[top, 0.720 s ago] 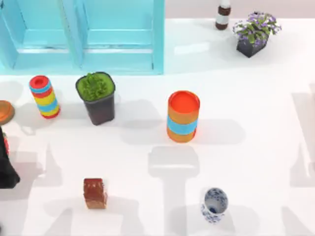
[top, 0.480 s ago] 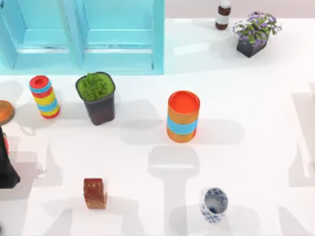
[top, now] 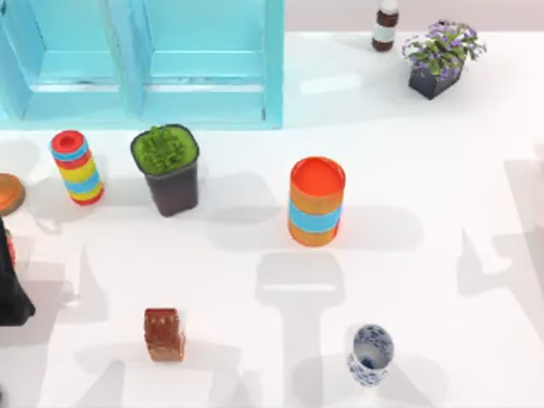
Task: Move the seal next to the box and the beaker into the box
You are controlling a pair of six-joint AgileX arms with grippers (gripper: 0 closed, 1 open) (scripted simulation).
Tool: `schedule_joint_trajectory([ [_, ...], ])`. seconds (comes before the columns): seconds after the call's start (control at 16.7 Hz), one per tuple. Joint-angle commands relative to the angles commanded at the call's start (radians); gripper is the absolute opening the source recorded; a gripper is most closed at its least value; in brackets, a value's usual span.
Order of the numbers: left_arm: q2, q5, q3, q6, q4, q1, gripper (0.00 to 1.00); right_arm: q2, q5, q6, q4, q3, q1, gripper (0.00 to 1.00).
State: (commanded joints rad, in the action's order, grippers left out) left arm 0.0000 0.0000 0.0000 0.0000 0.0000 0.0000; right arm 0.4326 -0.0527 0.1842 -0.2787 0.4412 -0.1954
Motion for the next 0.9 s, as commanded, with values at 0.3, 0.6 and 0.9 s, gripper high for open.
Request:
schedule_joint_trajectory([
  [0.3,0.000,0.000,0.000,0.000,0.000,0.000,1.00,0.457,-0.013,0.177,-0.296,0.448,-0.179,1.00],
  [0.6,0.000,0.000,0.000,0.000,0.000,0.000,1.00,0.976,-0.006,0.376,-0.631,0.971,-0.374,1.00],
  [0.9,0.000,0.000,0.000,0.000,0.000,0.000,1.00,1.487,0.014,0.571,-0.956,1.506,-0.561,1.00],
])
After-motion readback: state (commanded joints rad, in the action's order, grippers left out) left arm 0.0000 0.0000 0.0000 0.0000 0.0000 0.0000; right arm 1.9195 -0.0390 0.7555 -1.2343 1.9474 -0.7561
